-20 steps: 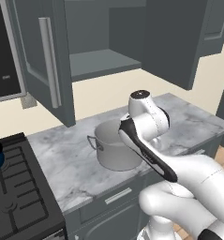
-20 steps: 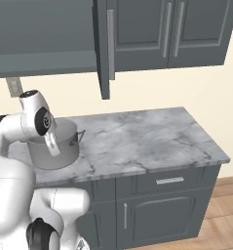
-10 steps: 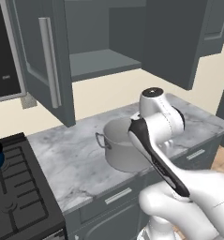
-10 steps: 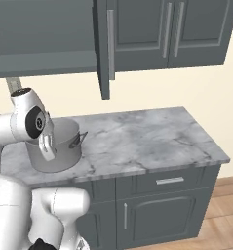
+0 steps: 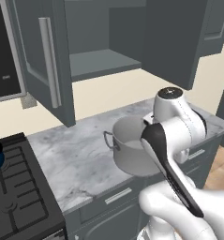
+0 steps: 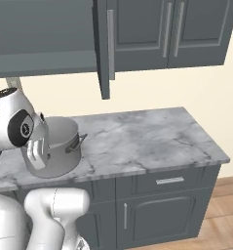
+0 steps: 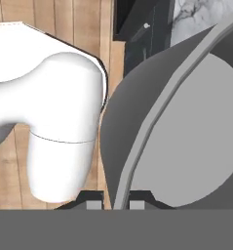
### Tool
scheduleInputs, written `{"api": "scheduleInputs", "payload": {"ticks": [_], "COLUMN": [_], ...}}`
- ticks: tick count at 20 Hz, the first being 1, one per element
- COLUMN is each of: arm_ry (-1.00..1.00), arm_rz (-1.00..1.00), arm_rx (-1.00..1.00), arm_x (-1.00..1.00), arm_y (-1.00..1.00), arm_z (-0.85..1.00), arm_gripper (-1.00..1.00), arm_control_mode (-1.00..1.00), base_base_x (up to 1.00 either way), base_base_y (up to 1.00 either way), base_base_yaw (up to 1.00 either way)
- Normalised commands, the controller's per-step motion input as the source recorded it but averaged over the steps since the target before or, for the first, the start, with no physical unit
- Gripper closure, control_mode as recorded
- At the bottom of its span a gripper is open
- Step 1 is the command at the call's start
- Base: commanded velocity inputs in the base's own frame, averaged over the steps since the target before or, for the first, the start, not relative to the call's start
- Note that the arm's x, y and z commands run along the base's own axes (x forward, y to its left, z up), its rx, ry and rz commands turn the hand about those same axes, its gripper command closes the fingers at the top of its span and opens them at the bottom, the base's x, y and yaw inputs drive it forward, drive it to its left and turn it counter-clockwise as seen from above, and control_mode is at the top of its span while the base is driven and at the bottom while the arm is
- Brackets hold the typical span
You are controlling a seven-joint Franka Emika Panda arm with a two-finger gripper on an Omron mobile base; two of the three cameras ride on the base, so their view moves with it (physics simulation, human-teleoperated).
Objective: Pick the kettle from the cabinet and place it on a stove burner. Then pick the pot from the counter and place it on another stove burner. Finally, turn both burners on.
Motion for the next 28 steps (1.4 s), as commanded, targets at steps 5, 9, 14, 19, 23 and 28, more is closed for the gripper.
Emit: {"api": "scheduleInputs", "payload": {"ticks": [5,9,14,19,23,28], "arm_ry": [-0.04,-0.13,-0.07,0.00,0.00,0.00], "arm_rz": [-0.05,-0.01,-0.02,0.00,0.00,0.00], "arm_rx": [0.00,0.00,0.00,0.00,0.00,0.00], "arm_x": [-0.50,-0.39,-0.13,-0.01,0.00,0.00], "arm_y": [-0.08,0.00,0.00,0.00,0.00,0.00], "arm_z": [0.16,0.01,0.00,0.00,0.00,0.00], "arm_gripper": [1.00,1.00,1.00,1.00,1.00,1.00], "arm_control_mode": [-1.00,-1.00,-1.00,1.00,1.00,1.00], "base_base_x": [0.00,0.00,0.00,-0.10,-0.51,-0.57], "base_base_y": [0.00,0.00,0.00,0.00,0.05,0.20], "base_base_yaw": [0.00,0.00,0.00,0.00,-0.01,-0.01]}}
